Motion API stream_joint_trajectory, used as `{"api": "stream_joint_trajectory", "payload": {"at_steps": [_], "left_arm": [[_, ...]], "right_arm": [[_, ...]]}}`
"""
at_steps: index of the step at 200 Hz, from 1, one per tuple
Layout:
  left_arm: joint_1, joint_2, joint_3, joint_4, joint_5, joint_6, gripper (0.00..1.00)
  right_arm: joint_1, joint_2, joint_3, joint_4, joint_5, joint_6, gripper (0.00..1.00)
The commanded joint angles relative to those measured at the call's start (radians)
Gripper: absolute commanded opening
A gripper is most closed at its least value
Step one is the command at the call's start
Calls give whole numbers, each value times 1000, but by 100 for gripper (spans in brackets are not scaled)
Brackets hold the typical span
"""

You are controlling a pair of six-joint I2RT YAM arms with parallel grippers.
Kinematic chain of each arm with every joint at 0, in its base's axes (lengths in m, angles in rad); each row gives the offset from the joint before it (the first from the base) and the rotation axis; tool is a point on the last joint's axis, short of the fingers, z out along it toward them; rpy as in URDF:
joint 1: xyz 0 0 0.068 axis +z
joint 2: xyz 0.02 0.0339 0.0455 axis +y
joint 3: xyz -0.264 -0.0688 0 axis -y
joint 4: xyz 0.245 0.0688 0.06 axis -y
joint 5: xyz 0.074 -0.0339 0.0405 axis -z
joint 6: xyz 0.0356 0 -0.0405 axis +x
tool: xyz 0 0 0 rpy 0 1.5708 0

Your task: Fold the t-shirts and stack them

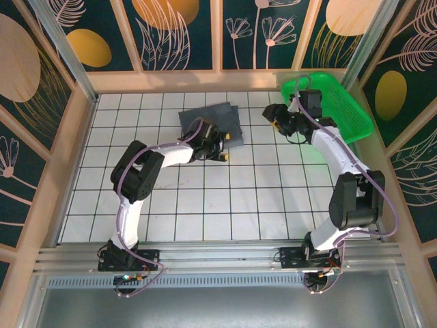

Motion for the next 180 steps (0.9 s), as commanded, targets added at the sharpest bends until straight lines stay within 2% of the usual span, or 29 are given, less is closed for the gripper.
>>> {"api": "stream_joint_trajectory", "payload": {"at_steps": [1,56,79,97,133,161,180], "left_arm": [[-1,48,88,35,-31,-120,64],[14,152,144,28,-66,-169,29],[70,159,113,37,-62,-145,0],[140,116,53,38,-77,-90,0],[332,12,-74,29,-53,161,0],[519,42,-41,14,105,506,0],[625,79,59,-186,148,775,0]], "right_arm": [[-26,-37,-38,-21,-32,-22,55],[-53,-37,-38,-25,-47,-14,54],[-57,-27,-9,-40,-43,-15,53],[-61,-25,1,-49,-39,-18,52],[-65,-25,2,-50,-41,-11,52],[-63,-22,-4,-38,-55,-6,51],[-61,-19,-11,-31,-68,-12,51]]}}
